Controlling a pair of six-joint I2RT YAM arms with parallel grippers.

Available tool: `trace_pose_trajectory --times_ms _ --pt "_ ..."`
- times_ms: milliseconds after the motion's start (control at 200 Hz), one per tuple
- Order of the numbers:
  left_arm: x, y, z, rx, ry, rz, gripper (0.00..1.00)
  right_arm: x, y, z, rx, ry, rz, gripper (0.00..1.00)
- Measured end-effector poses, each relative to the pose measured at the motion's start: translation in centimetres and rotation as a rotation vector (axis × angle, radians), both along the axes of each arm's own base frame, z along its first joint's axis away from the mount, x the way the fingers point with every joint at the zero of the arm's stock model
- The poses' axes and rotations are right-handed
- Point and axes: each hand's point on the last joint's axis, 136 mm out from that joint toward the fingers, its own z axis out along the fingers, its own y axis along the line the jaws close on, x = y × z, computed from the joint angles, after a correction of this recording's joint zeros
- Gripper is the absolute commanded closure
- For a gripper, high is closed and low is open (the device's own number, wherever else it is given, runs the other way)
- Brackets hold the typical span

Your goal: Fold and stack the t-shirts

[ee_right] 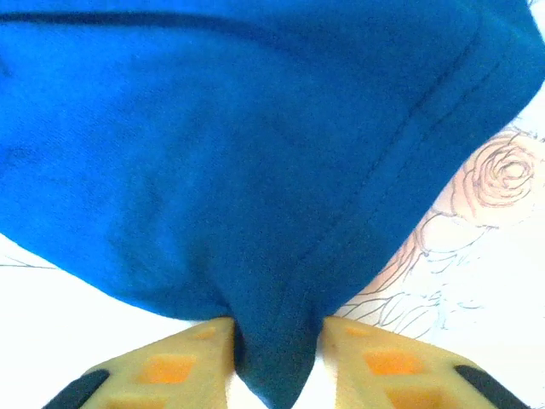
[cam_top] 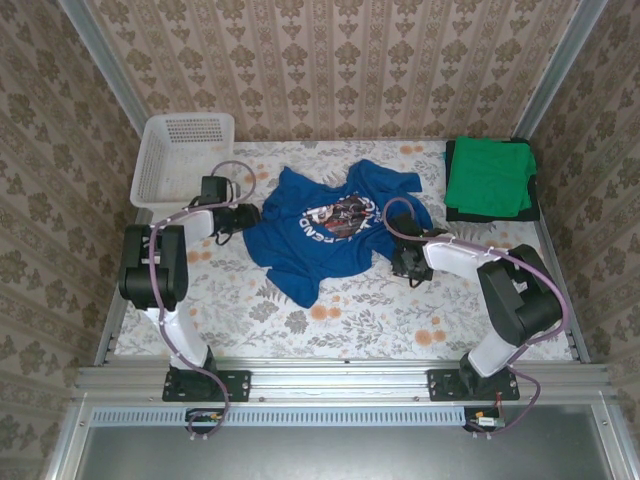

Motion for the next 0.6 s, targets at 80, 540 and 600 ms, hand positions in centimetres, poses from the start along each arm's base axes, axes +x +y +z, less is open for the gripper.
trace_pose_trajectory --times_ms 80,540,600 --pt "-0.3 -0.3 -0.2 -0.005 0.006 -0.013 0.78 -0.1 -0.4 0.0 -0.012 0.007 -0.003 0.86" --pt "-5.0 -0.1 2.4 -0.028 0.0 -0.02 1.0 1.2 -3.4 8.1 0.05 -0.239 -0.057 1.0" --pt "-5.9 0.0 3.1 -0.028 -0.01 -0.018 1.0 0.8 -3.9 8.5 0.048 -0.244 -0.06 1.0"
